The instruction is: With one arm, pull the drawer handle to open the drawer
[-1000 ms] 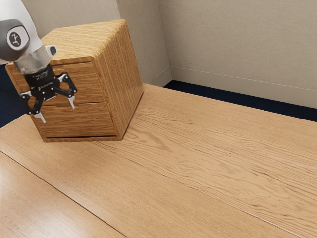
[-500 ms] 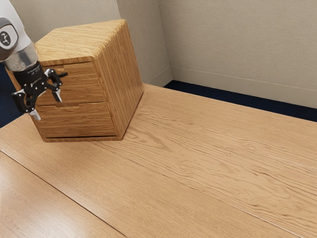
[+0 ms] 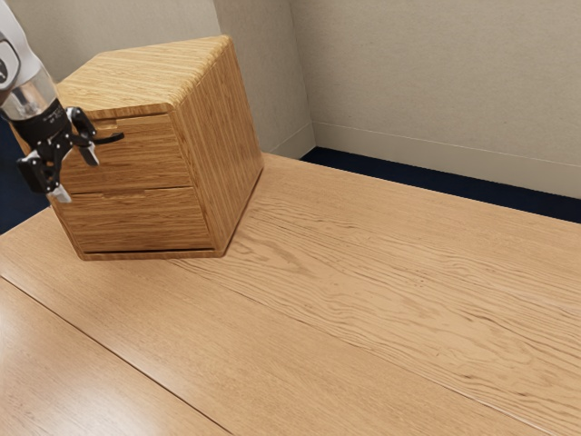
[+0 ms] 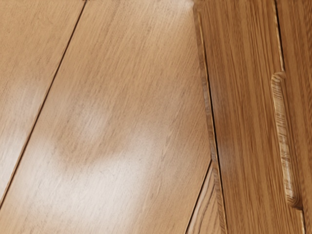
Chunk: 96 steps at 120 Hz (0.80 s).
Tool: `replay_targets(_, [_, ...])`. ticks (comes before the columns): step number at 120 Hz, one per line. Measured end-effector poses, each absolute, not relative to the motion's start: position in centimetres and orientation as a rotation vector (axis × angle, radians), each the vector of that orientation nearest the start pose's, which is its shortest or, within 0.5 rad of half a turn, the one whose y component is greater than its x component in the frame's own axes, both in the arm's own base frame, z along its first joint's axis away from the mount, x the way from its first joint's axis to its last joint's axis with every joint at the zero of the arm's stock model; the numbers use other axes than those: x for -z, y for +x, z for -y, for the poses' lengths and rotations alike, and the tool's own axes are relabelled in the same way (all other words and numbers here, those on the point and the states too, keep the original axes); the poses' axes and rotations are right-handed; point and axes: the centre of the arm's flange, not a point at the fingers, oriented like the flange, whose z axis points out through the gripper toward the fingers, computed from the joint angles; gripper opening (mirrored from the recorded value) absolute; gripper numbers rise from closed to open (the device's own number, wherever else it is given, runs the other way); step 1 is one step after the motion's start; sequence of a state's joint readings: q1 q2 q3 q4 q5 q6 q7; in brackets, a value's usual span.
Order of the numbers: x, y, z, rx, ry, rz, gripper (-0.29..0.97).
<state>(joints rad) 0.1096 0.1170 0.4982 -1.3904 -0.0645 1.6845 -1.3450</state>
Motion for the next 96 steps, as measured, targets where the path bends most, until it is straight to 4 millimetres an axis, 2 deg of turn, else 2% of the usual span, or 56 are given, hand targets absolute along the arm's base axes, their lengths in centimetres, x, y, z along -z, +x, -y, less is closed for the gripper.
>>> replay_targets(96, [-67.8, 50.5, -34.1, -0.450, 1.493, -2.563, 0.68])
